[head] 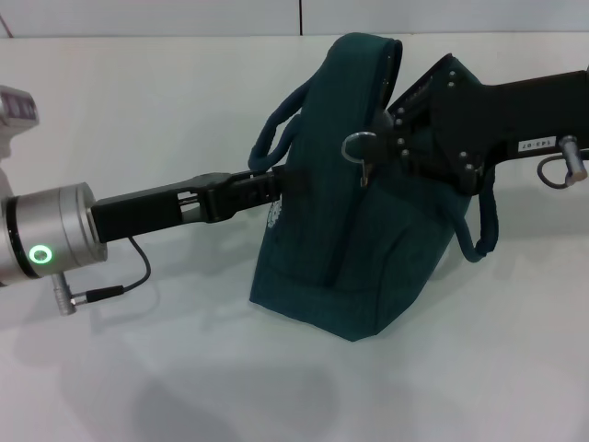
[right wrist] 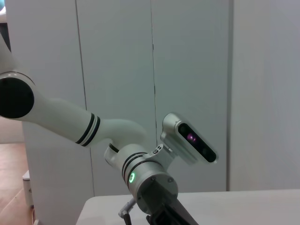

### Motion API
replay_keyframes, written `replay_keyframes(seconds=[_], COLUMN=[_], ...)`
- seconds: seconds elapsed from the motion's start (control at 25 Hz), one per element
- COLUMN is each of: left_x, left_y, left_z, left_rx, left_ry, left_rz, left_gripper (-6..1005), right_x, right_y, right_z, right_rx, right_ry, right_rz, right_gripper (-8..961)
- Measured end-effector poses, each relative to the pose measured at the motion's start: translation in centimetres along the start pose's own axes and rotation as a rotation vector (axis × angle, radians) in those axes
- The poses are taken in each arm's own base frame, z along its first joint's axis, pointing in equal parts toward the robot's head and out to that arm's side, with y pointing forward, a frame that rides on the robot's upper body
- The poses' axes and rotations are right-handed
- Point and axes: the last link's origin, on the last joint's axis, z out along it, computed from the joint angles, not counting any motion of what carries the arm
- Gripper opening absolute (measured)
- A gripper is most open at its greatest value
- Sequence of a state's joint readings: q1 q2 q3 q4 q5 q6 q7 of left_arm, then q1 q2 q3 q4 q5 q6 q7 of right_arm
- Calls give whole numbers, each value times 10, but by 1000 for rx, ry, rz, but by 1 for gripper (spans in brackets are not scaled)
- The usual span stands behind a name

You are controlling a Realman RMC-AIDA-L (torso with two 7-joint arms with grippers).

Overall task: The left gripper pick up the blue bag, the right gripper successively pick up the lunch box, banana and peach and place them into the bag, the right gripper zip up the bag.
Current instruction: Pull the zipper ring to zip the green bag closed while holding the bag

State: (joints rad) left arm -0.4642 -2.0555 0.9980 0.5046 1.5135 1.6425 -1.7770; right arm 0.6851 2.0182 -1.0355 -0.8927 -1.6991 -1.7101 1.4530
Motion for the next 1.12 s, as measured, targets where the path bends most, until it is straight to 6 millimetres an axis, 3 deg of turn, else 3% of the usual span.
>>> replay_keyframes(seconds=[0.36,0.44,0.68,1.12], left_x=[-5,-7,-8,-11], left_y=[1,2,2,3], left_z=[3,4,3,4], left_rx=[-9,-12,-11,-15], left_ry=[4,5,22,19], left_rz=[31,32,31,38], left_gripper=[371,149,58,56], right_x=[4,6,11,24], right_y=[1,1,-2,-6], right_z=[0,-1,-1,-2], right_rx=[6,10,47,90], right_ry=[-47,-55,-88,-146], right_rz=[54,74,169,351], right_gripper=[8,8,8,9])
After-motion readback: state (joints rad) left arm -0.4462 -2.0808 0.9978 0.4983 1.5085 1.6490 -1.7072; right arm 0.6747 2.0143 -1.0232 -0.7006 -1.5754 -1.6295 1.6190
